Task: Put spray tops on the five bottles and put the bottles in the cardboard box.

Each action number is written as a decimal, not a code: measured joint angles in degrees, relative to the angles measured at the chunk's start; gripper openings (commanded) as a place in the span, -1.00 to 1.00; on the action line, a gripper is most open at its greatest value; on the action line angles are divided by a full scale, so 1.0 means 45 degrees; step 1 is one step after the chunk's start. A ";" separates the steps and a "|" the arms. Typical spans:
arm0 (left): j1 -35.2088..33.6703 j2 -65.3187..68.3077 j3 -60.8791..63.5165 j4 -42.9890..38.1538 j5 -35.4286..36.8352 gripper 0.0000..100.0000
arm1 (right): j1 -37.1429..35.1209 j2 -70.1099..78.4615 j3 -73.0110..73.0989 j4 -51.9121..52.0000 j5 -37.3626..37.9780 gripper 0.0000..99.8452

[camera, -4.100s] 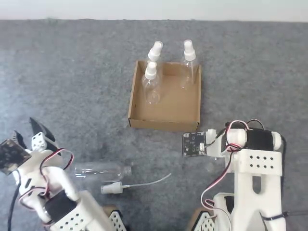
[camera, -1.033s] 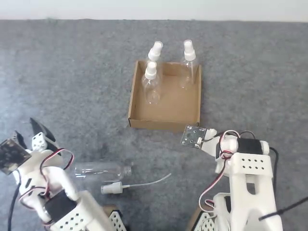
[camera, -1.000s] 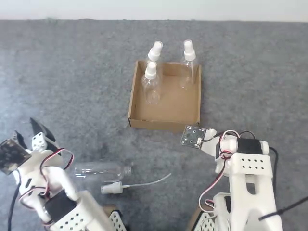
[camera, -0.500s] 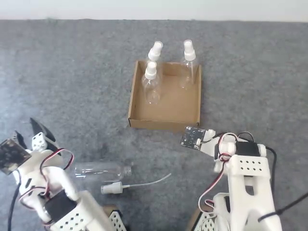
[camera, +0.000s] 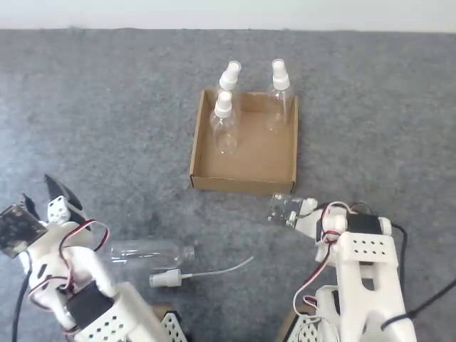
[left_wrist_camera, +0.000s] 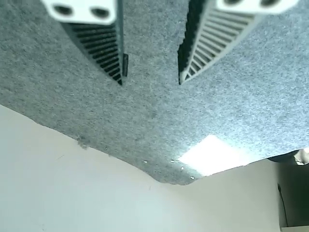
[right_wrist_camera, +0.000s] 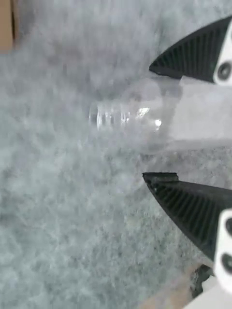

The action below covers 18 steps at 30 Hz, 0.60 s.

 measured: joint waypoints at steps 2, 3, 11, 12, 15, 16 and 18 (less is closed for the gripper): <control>0.0000 0.0000 0.0000 0.0000 0.0000 -0.67 | -0.0195 -0.0020 0.0527 -0.0488 0.0020 -0.46; 0.0000 0.0000 0.0000 0.0000 0.0000 -0.67 | -0.0293 -0.0020 0.0781 -0.0742 0.0039 -0.48; 0.0000 0.0000 0.0000 0.0000 0.0000 -0.67 | -0.0293 0.0000 0.1250 -0.1641 0.0039 -0.72; 0.0000 0.0000 0.0000 0.0000 0.0000 -0.67 | -0.0293 0.0000 0.1250 -0.1641 0.0039 -0.69; 0.0000 0.0000 0.0000 0.0000 0.0000 -0.67 | -0.0293 0.0000 0.1250 -0.1758 0.0020 -0.67; 0.0000 0.0000 0.0000 0.0000 0.0000 -0.67 | -0.0293 0.0000 0.1250 -0.1758 0.0020 -0.69; 0.0000 0.0000 0.0000 0.0000 -0.0020 -0.67 | -0.0293 0.0000 0.1250 -0.1778 0.0020 -0.75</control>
